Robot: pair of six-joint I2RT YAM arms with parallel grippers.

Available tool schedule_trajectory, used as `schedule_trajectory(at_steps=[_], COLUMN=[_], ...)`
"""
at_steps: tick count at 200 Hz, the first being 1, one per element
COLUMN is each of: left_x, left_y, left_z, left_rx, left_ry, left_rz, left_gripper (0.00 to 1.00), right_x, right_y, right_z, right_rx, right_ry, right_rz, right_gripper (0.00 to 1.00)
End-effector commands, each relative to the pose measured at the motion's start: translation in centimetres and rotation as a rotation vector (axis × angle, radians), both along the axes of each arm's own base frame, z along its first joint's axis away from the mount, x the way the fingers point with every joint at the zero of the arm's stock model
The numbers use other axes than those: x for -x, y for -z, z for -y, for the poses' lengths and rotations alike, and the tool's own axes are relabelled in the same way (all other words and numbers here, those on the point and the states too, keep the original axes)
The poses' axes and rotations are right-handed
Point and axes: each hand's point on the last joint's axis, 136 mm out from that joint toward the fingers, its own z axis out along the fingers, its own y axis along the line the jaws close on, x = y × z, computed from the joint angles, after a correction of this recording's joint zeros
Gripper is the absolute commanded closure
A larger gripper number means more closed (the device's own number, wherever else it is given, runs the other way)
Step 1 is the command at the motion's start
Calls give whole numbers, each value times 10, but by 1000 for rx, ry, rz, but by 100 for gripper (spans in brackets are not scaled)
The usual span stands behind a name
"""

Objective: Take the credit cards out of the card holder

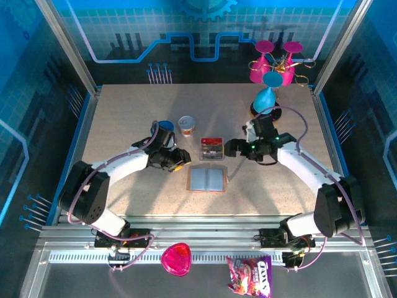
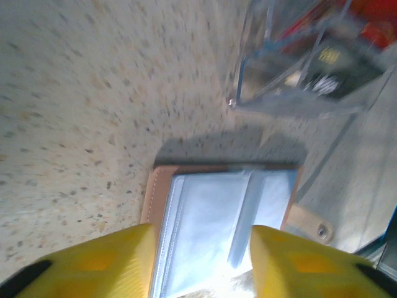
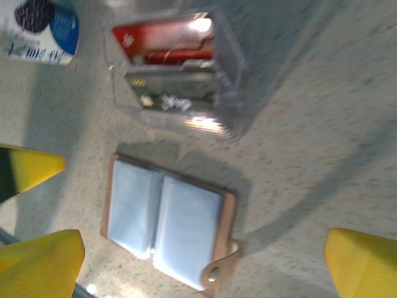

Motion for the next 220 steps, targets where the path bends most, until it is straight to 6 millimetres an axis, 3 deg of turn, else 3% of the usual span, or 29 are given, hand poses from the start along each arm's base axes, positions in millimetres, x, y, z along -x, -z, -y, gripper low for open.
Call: schedule_trajectory(at_steps=[1, 22, 28, 33, 53, 80, 136, 182, 220], left_x=[-11, -16, -18, -18, -19, -20, -22, -37, -61], left_y=[-24, -39, -42, -44, -47, -36, -26, -30, -43], left_z=[-26, -44, -49, -54, -75, -109, -166, -183, -177], left_rx=[-100, -166, -190, -211, -299, -450, -661, -755, -776], left_ry=[-7, -22, -30, -35, -59, -124, -263, -230, -124], left_rz=[111, 197, 220, 233, 273, 289, 347, 423, 574], left_gripper=[40, 19, 4, 1, 1, 1, 1, 1, 1], right_x=[1, -7, -10, -13, -23, -32, -43, -56, -75], right_y=[2, 0, 1, 1, 0, 5, 8, 27, 17], right_z=[32, 54, 62, 69, 93, 117, 141, 148, 144], right_rx=[91, 133, 150, 169, 234, 314, 471, 501, 474], right_ry=[14, 55, 76, 94, 151, 186, 205, 216, 231], right_rz=[32, 86, 100, 112, 186, 331, 641, 671, 758], right_gripper=[0, 0, 0, 0, 0, 0, 0, 0, 0])
